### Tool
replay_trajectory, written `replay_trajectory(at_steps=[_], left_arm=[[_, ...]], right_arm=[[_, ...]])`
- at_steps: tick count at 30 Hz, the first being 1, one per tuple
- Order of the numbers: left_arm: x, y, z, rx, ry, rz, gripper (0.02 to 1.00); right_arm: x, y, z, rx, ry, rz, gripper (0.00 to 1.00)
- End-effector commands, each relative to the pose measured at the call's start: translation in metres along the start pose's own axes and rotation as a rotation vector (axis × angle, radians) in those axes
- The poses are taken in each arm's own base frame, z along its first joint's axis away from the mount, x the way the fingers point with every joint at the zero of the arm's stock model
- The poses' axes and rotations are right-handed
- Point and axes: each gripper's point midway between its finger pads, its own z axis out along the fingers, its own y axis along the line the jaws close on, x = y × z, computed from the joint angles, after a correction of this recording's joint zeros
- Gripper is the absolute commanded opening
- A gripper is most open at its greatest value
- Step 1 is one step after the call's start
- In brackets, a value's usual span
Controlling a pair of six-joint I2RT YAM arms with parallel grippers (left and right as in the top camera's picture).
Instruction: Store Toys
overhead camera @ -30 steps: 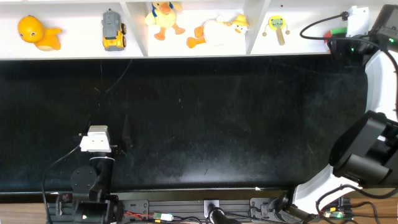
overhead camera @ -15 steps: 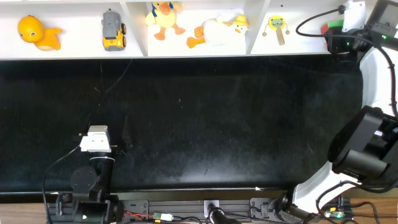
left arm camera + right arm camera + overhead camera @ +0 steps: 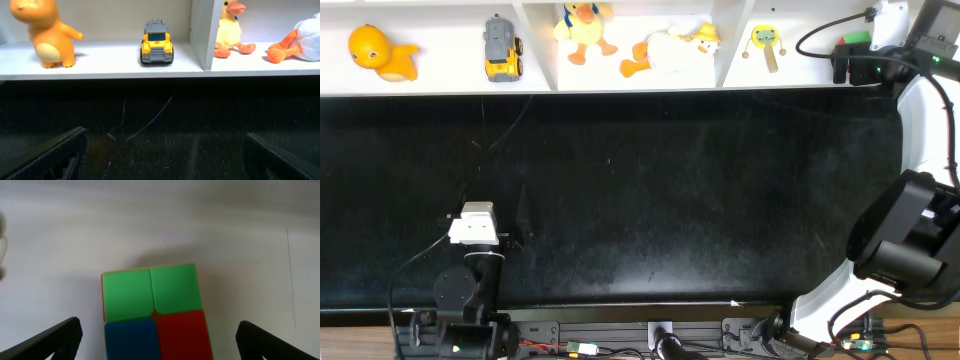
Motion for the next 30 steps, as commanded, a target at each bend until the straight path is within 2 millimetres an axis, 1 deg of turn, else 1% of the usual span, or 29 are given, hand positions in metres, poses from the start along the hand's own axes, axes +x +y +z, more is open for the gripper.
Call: replay_trajectory(at_steps=[1,3,5,7,9,10,14,16,18,22,25,26,27,28,30], left_arm=[[-0.001,-0.002,0.0,0.012,-0.007,0.019,0.998],[-0.001,-0.002,0.0,0.012,-0.007,0.019,0.998],[-0.001,-0.002,0.0,0.012,-0.007,0.019,0.998],[-0.001,-0.002,0.0,0.012,-0.007,0.019,0.998],[-0.001,-0.002,0.0,0.012,-0.007,0.019,0.998],[-0.001,-0.002,0.0,0.012,-0.007,0.019,0.998],[-0.001,-0.002,0.0,0.012,-0.007,0.019,0.998],[-0.001,-0.002,0.0,0.012,-0.007,0.019,0.998],[-0.001,-0.002,0.0,0.012,-0.007,0.019,0.998],[-0.001,-0.002,0.0,0.012,-0.007,0.019,0.998],[-0.001,-0.002,0.0,0.012,-0.007,0.019,0.998],[-0.001,-0.002,0.0,0.012,-0.007,0.019,0.998],[-0.001,-0.002,0.0,0.012,-0.007,0.019,0.998],[-0.001,-0.002,0.0,0.012,-0.007,0.019,0.998],[-0.001,-0.002,0.0,0.012,-0.007,0.019,0.996]], right_arm=[[-0.035,-0.004,-0.044,0.068,-0.094,-0.001,0.996],[-0.032,-0.003,-0.051,0.072,-0.097,0.003,0.996],[-0.024,0.002,-0.055,0.07,-0.09,0.004,0.993],[-0.011,0.007,-0.056,0.067,-0.075,0.007,0.996],[0.007,0.015,-0.059,0.062,-0.056,0.012,0.993],[0.021,0.022,-0.064,0.059,-0.047,0.014,0.996],[0.05,0.041,-0.086,0.058,-0.052,0.014,0.993],[0.06,0.05,-0.1,0.062,-0.073,0.008,0.996],[0.065,0.061,-0.11,0.066,-0.107,-0.011,0.993],[0.061,0.099,-0.121,0.052,-0.207,-0.07,0.996],[0.055,0.129,-0.131,0.116,-0.318,0.028,0.996],[0.057,0.15,-0.138,0.103,-0.383,0.046,0.993],[0.06,0.163,-0.143,0.074,-0.419,0.043,0.993],[0.063,0.174,-0.147,0.044,-0.455,0.045,0.993],[0.068,0.187,-0.158,-0.004,-0.53,0.077,0.996]])
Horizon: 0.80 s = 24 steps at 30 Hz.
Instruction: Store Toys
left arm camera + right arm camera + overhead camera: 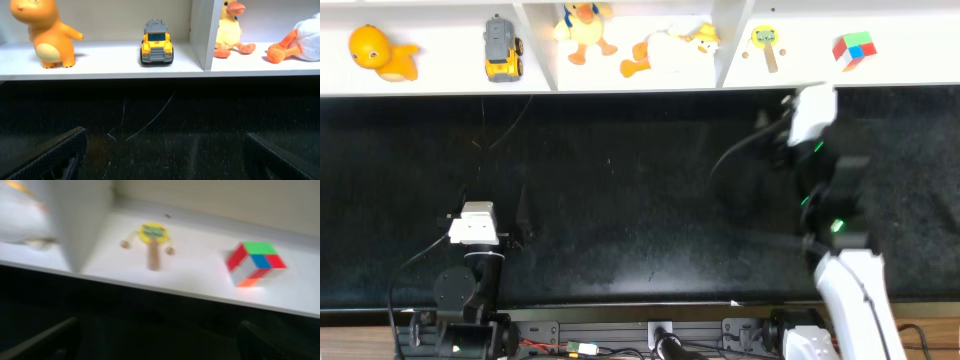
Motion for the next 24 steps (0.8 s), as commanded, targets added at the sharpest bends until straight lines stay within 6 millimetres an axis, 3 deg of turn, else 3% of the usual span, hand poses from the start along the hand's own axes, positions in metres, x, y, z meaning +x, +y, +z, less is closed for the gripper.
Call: replay_trajectory(at_steps=[1,4,9,20,24], left_arm=[[-0.001,-0.002,0.0,0.012,-0.007,0.019,0.998],[-0.001,-0.002,0.0,0.012,-0.007,0.019,0.998],[-0.001,-0.002,0.0,0.012,-0.007,0.019,0.998],[-0.001,-0.002,0.0,0.012,-0.008,0.019,0.998],[-0.001,-0.002,0.0,0.012,-0.007,0.019,0.998]], right_arm=[[0.004,0.02,-0.033,-0.014,-0.162,0.172,0.996],[0.01,0.018,-0.057,-0.012,-0.275,0.23,0.996],[0.032,0.02,-0.075,-0.011,-0.353,0.233,0.996],[0.06,0.022,-0.081,-0.006,-0.468,0.238,0.996],[0.075,0.024,-0.082,-0.007,-0.423,0.236,0.996]])
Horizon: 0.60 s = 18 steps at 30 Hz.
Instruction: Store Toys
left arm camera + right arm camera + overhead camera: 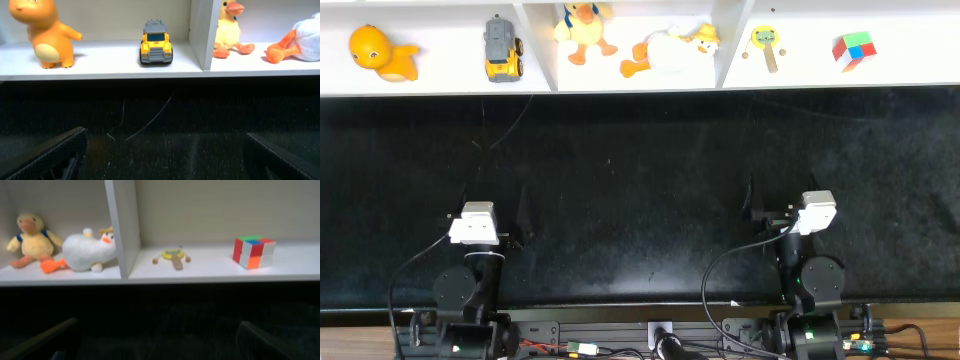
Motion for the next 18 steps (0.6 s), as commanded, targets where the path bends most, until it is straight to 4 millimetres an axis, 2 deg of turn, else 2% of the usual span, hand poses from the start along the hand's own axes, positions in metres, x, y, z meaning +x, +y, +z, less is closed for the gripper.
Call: replay_trajectory(at_steps=[1,2,4,7,14,18], left_arm=[[-0.001,-0.002,0.0,0.009,-0.007,0.019,0.998],[-0.001,-0.002,0.0,0.009,-0.007,0.019,0.998],[-0.001,-0.002,0.0,0.009,-0.007,0.019,0.998],[-0.001,-0.002,0.0,0.009,-0.007,0.019,0.998],[-0.001,-0.002,0.0,0.009,-0.007,0.019,0.998],[-0.001,-0.002,0.0,0.009,-0.007,0.019,0.998]], right_arm=[[0.004,-0.002,-0.008,0.007,-0.008,0.014,0.993],[-0.006,-0.001,-0.009,0.005,-0.049,0.015,0.993],[-0.011,-0.001,-0.01,0.004,-0.068,0.016,0.996],[0.002,-0.002,-0.009,0.008,-0.017,0.014,0.996],[0.002,-0.002,-0.009,0.008,-0.017,0.014,0.996],[0.001,-0.011,-0.009,0.045,-0.019,0.014,0.996]])
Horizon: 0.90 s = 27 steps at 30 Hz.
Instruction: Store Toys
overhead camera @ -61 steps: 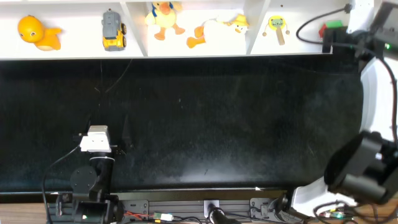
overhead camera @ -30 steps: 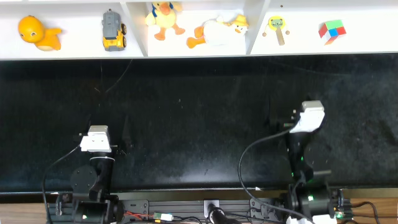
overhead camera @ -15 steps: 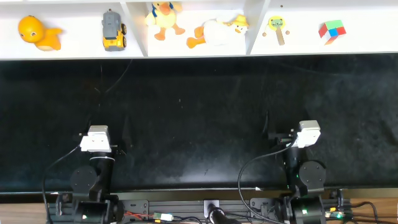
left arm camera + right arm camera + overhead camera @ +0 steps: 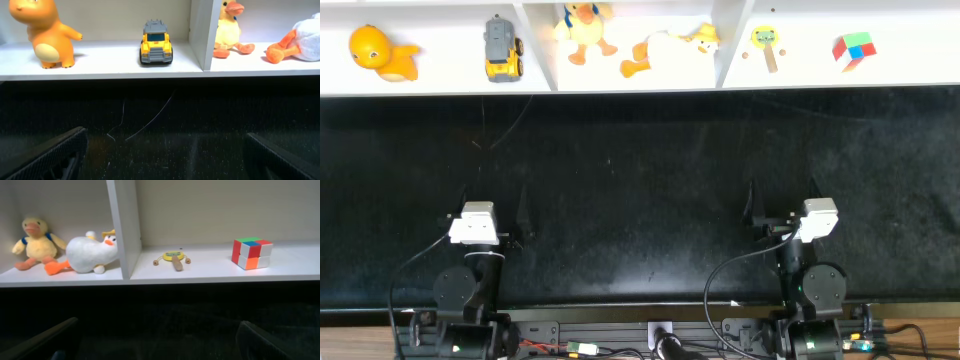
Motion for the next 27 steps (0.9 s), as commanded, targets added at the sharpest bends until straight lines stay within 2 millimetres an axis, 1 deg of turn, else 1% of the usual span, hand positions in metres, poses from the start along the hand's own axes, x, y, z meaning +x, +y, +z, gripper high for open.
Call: replay_trajectory(at_steps=[1,27], left_arm=[[-0.0007,-0.0017,-0.0005,0.009,-0.007,0.019,0.998],[-0.0007,-0.0017,-0.0005,0.009,-0.007,0.019,0.998]], right_arm=[[0.003,-0.0123,0.0002,0.052,-0.002,0.007,0.993],[0.0031,-0.0139,0.0001,0.058,-0.002,0.007,0.996]])
